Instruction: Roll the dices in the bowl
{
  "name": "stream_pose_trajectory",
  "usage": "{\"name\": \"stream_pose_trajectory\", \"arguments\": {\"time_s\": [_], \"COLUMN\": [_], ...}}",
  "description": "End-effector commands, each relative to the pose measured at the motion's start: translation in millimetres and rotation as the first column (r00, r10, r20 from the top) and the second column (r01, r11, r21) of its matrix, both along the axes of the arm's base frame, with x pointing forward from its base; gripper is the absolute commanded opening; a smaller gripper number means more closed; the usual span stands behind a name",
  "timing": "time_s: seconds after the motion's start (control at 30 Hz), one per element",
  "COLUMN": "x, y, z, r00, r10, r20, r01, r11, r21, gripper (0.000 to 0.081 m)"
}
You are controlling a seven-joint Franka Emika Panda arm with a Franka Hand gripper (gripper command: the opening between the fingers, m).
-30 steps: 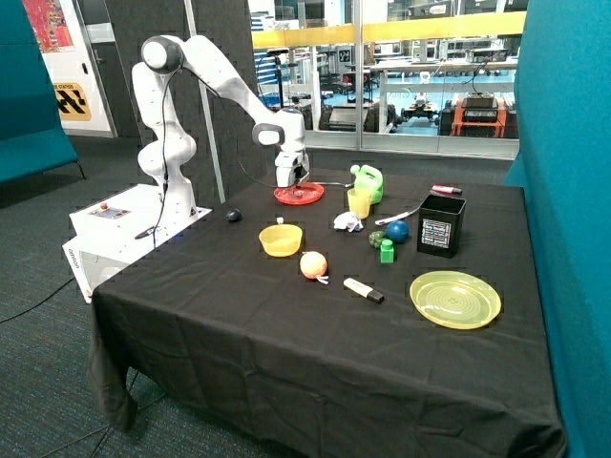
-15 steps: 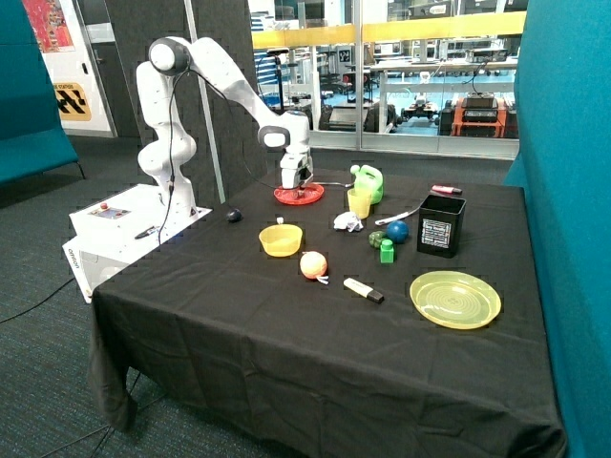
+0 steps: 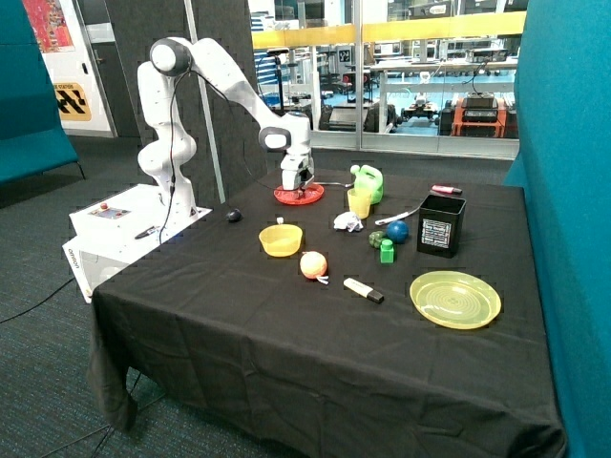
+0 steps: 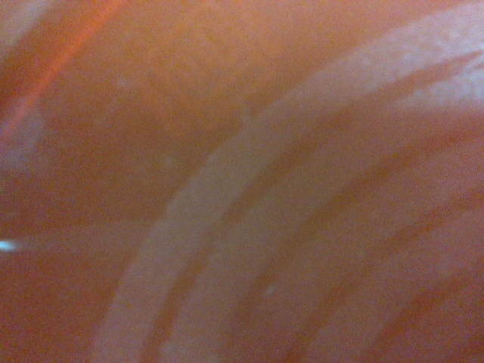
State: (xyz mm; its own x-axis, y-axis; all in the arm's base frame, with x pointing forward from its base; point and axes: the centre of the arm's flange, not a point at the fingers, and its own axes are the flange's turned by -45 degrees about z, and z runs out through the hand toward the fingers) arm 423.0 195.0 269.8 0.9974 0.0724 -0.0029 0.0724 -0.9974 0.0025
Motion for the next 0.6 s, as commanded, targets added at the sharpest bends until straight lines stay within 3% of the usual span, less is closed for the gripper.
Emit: {"name": "stream_pose_trajectory", "arguments": {"time_s": [0.0,0.4,0.57], "x": [-2,-7,-4], "y": [-7,-5,-10], "z": [0.6,1.1,14.4], "r00": [1.000,1.000,1.000], "r10": [-0.015,0.001,0.000], "r20": [0.0027,0.0027,0.0027], "r01": [0.015,-0.001,0.000], "r11": [1.000,1.000,1.000], "r21": [0.0027,0.0027,0.0027], "gripper": [0.0000,0.0000,0.0000]}}
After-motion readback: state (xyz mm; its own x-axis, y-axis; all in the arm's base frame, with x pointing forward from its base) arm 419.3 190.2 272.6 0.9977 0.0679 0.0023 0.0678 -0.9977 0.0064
